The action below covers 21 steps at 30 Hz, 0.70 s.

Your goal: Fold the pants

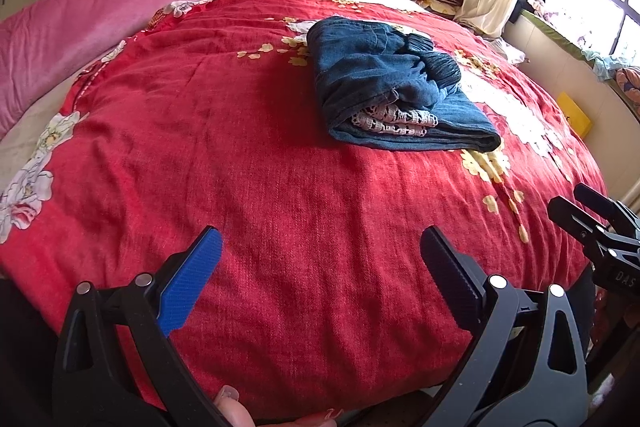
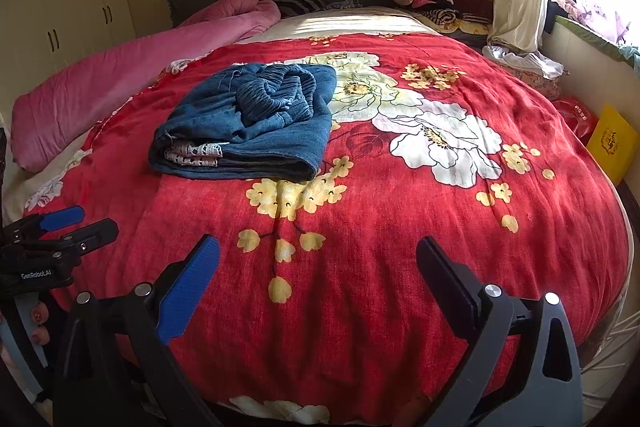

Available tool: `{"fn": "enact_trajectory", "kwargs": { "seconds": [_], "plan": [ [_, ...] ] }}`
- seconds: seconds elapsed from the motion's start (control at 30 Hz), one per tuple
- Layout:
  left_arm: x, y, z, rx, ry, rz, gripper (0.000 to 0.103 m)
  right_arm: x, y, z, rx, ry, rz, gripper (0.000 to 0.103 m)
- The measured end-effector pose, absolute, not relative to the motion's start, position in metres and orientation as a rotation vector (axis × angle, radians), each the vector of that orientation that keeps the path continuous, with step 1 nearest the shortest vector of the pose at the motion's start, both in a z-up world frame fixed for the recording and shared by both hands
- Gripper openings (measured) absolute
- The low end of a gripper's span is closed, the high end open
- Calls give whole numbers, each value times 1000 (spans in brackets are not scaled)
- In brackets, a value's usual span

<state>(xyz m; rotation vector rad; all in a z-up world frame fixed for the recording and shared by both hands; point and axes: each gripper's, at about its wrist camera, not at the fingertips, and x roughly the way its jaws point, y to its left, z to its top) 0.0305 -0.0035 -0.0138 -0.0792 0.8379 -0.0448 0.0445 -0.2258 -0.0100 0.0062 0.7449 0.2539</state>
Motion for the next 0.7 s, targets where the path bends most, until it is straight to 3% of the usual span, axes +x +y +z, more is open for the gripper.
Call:
{"fn": "enact_trajectory", "kwargs": {
  "seconds": [0.27,0.43,0.7],
  "plan": [
    [34,4,-8,-76,841,-3,93,52,-238,-14,22,757,239,98],
    [52,55,12,-331,808,-77,93,76,-276,-16,44,768,156,98],
    [176,181,-3,-209,958,375,93,180,-401,-10,37,779,-171,98]
  ]
}}
